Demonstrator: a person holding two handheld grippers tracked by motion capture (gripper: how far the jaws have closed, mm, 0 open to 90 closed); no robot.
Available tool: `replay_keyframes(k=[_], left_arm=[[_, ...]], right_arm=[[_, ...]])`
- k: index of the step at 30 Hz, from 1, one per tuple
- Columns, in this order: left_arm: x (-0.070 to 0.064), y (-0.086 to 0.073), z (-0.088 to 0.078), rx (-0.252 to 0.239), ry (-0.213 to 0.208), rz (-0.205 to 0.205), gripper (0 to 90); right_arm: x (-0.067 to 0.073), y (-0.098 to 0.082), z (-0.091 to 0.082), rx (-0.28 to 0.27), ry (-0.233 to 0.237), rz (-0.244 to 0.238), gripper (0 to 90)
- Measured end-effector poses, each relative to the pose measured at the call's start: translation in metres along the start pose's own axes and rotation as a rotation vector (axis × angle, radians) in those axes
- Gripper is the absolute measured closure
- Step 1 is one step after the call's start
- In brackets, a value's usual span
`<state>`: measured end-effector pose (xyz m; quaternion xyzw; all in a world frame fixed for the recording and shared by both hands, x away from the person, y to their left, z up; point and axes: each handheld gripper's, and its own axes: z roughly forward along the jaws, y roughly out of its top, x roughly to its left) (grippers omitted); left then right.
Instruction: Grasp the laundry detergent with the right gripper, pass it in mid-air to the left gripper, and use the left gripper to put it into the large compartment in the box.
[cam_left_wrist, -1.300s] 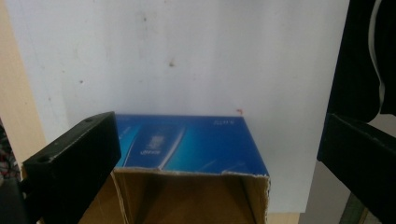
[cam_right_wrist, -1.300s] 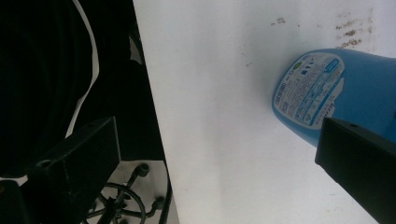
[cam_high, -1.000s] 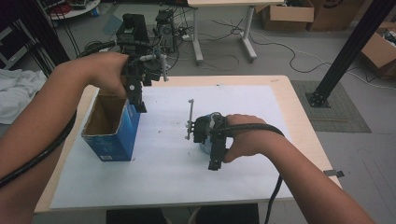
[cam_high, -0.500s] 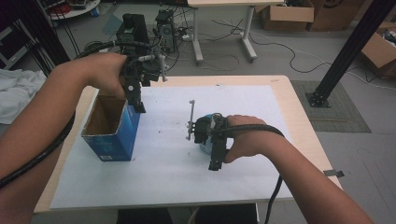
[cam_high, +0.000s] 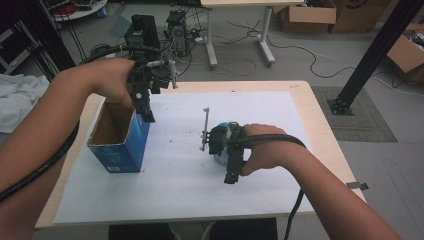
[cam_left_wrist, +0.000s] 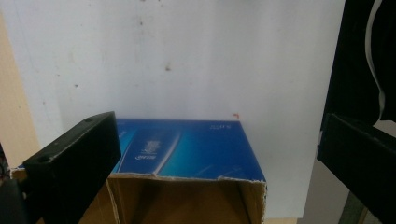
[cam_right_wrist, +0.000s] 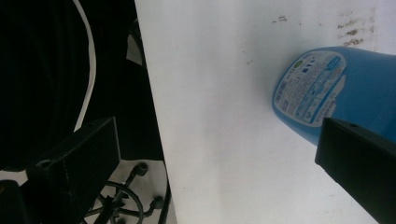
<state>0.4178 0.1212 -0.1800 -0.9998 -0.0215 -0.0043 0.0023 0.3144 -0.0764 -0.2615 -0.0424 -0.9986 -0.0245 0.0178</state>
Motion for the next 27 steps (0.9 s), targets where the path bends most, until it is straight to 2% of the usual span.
replay_keyframes(k=[5,10,11,12,13,14,16,17,18,19,20,21,25,26,27], left_arm=[[0.000,0.001,-0.001,0.001,0.006,-0.004,0.1],[-0.002,0.004,-0.005,-0.012,0.010,-0.002,0.1],[-0.002,0.004,-0.004,-0.014,0.011,-0.004,0.1],[-0.003,0.005,-0.005,-0.008,0.012,-0.003,0.1],[-0.003,0.005,-0.005,-0.008,0.012,-0.003,0.1],[-0.003,0.005,-0.005,-0.009,0.011,-0.002,0.1],[-0.004,0.005,-0.005,-0.005,0.012,-0.003,0.1],[-0.004,0.005,-0.005,-0.005,0.011,-0.002,0.1],[-0.004,0.005,-0.006,-0.006,0.013,-0.003,0.1],[-0.004,0.006,-0.006,-0.009,0.015,-0.003,0.1],[-0.004,0.006,-0.006,-0.009,0.014,-0.004,0.1],[-0.005,0.006,-0.007,-0.011,0.014,-0.003,0.1],[-0.006,0.006,-0.007,-0.012,0.015,-0.001,0.1],[-0.006,0.006,-0.007,-0.012,0.014,-0.001,0.1],[-0.007,0.006,-0.007,-0.012,0.015,-0.001,0.1]], right_arm=[[0.003,-0.006,0.001,-0.017,-0.009,0.010,0.0],[0.005,-0.015,0.001,-0.057,-0.015,0.031,0.0],[0.006,-0.019,-0.001,-0.119,-0.010,0.041,0.0],[0.006,-0.021,-0.002,-0.156,-0.008,0.047,0.0],[0.006,-0.023,-0.003,-0.186,-0.010,0.050,0.0],[0.006,-0.023,-0.003,-0.186,-0.010,0.050,0.0],[0.008,-0.028,-0.006,-0.303,-0.011,0.044,0.0],[0.009,-0.032,-0.008,-0.401,-0.023,0.048,0.0],[0.009,-0.032,-0.008,-0.401,-0.023,0.048,0.0],[0.011,-0.036,-0.009,-0.495,-0.040,0.052,0.0],[0.011,-0.036,-0.009,-0.495,-0.040,0.052,0.0],[0.014,-0.042,-0.010,-0.629,-0.063,0.061,0.0],[0.023,-0.055,-0.008,-0.815,-0.111,0.099,0.0],[0.023,-0.055,-0.008,-0.815,-0.111,0.099,0.0],[0.026,-0.063,-0.006,-0.892,-0.129,0.126,0.0]])
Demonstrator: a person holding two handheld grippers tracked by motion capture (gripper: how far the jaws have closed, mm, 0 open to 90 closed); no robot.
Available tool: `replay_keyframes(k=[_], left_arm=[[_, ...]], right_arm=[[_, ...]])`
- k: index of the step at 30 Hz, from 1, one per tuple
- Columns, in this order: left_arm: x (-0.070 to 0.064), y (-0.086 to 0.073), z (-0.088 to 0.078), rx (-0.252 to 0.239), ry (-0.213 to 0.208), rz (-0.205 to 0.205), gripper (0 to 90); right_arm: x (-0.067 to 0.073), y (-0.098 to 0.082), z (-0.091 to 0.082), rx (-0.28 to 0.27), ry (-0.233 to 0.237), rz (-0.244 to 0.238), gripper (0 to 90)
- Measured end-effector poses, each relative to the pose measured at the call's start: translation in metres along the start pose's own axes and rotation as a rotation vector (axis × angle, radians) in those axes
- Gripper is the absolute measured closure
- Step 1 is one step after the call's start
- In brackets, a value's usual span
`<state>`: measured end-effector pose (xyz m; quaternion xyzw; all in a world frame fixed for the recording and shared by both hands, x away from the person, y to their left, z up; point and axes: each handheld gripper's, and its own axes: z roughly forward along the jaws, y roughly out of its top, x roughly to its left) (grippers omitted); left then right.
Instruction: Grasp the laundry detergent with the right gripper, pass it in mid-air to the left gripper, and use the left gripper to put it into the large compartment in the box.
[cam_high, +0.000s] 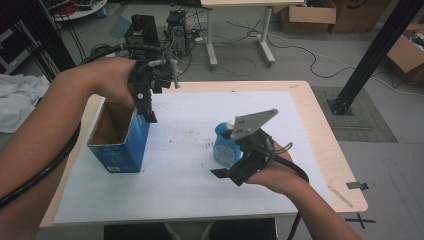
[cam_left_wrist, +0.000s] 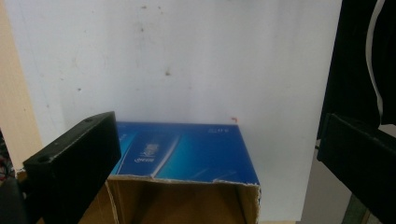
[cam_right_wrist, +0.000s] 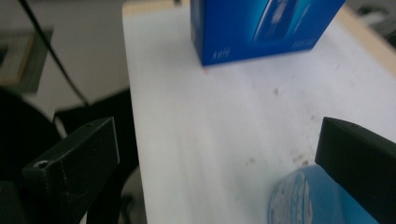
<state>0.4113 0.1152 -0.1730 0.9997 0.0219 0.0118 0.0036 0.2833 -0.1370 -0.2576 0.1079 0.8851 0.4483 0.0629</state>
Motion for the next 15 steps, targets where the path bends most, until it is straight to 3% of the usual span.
replay_keyframes(k=[2,5,8,15], left_arm=[[0.000,0.000,0.000,0.001,0.001,0.002,0.1],[-0.001,0.000,0.000,-0.003,0.002,0.000,0.1],[-0.002,0.001,0.000,-0.007,0.003,0.005,0.1],[-0.002,0.003,0.000,-0.005,0.003,0.007,0.1]], right_arm=[[0.001,-0.003,-0.002,-0.016,-0.009,0.009,0.0],[0.006,-0.019,-0.013,-0.073,-0.065,0.036,0.0],[0.007,-0.029,-0.020,-0.087,-0.081,0.056,0.0],[0.007,-0.064,-0.055,-0.123,-0.195,0.128,0.0]])
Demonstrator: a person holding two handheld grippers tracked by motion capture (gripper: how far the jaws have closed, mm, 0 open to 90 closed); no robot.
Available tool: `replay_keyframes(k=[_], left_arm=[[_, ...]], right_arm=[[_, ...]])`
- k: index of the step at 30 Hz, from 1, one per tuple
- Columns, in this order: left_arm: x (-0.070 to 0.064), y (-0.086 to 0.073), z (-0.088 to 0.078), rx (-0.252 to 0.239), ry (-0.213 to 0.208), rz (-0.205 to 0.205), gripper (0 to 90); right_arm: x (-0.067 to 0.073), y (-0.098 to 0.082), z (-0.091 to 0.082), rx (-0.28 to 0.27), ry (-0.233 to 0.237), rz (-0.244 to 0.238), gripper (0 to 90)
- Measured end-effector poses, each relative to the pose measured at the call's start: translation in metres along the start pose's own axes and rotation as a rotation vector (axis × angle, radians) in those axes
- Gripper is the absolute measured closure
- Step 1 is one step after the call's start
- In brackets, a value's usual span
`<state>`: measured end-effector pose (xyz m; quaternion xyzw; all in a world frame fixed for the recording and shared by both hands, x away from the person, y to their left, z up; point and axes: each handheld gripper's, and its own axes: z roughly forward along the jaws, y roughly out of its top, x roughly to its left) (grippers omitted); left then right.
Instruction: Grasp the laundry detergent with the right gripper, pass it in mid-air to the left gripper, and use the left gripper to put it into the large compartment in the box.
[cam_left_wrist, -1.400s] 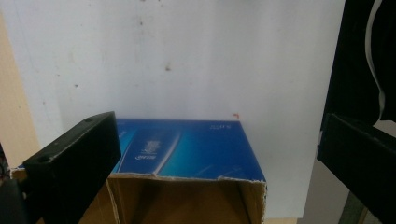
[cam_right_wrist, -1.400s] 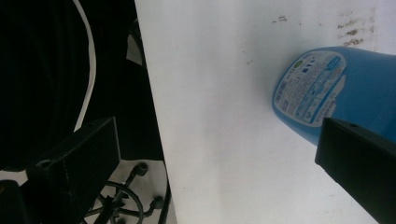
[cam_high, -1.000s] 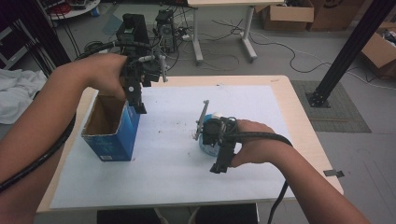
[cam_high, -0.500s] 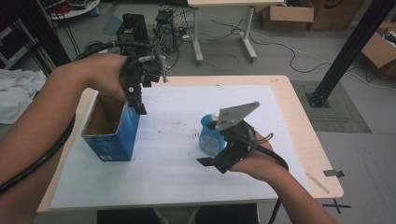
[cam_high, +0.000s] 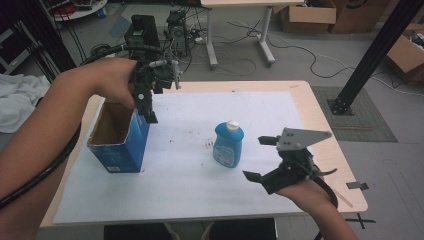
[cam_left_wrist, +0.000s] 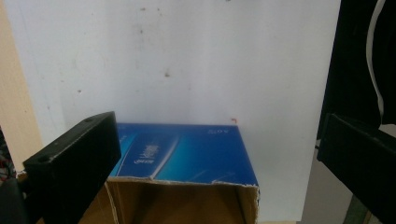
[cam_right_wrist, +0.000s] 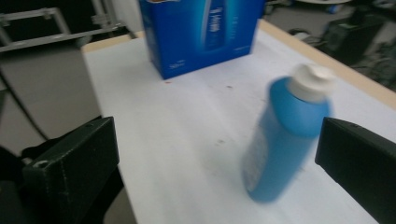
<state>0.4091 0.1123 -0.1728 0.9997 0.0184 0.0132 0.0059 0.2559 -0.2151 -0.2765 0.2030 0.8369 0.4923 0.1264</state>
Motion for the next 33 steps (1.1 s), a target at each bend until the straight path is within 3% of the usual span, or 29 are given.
replay_keyframes(k=[4,11,18,33], left_arm=[[-0.001,0.003,0.001,0.001,-0.002,0.005,0.1],[-0.001,0.006,0.002,0.007,-0.002,0.014,0.0],[-0.003,0.007,0.001,0.011,-0.001,0.013,0.1],[-0.002,0.004,0.003,0.022,-0.007,0.004,0.1]], right_arm=[[-0.010,-0.019,-0.020,-0.003,-0.077,0.037,0.0],[-0.025,-0.044,-0.020,0.033,-0.126,0.086,0.0],[-0.048,-0.066,0.011,0.058,-0.120,0.134,0.0],[-0.062,-0.076,0.072,0.080,-0.070,0.139,0.0]])
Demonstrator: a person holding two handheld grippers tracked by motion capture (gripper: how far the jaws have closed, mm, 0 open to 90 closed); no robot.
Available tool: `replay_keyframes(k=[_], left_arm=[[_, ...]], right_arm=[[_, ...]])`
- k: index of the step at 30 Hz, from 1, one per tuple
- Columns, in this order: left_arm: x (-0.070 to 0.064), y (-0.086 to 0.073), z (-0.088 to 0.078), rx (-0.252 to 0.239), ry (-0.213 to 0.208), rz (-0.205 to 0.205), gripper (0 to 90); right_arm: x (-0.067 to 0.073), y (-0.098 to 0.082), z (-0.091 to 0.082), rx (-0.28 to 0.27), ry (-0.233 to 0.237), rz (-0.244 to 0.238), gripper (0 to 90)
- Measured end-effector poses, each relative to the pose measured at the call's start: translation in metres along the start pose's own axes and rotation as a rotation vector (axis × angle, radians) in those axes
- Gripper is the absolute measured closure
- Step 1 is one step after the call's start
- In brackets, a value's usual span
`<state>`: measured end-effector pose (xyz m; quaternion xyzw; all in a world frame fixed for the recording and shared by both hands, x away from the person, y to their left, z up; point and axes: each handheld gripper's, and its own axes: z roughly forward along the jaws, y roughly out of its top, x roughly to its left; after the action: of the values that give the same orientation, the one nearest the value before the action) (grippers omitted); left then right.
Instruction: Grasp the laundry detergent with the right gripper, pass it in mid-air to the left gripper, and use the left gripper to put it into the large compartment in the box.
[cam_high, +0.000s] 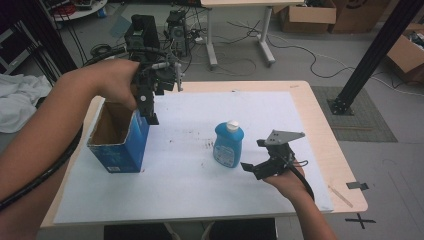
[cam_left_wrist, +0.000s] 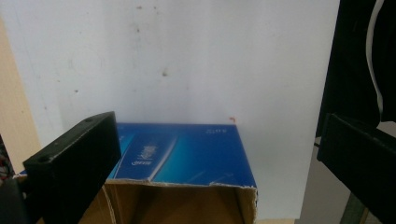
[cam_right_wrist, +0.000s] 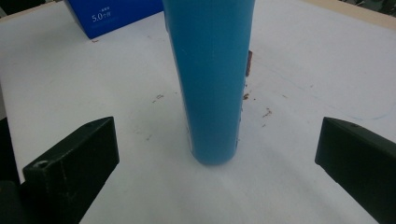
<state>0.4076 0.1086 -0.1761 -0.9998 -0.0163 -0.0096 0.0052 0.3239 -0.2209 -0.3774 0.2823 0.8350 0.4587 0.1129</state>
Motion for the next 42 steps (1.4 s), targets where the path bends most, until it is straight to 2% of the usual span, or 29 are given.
replay_keyframes(k=[9,18,30,42], left_arm=[[-0.002,-0.003,0.001,0.001,0.000,0.000,0.1],[-0.002,-0.005,0.001,-0.002,-0.002,0.004,0.1],[-0.003,-0.008,0.004,-0.004,0.000,-0.002,0.1],[-0.004,-0.008,0.004,-0.005,0.003,0.004,0.1]], right_arm=[[-0.004,-0.001,0.030,-0.009,0.033,0.011,0.0],[-0.007,0.000,0.050,-0.021,0.034,0.020,0.0],[-0.008,-0.002,0.068,-0.061,0.039,0.024,0.0],[-0.006,-0.002,0.077,-0.093,0.033,0.033,0.0]])
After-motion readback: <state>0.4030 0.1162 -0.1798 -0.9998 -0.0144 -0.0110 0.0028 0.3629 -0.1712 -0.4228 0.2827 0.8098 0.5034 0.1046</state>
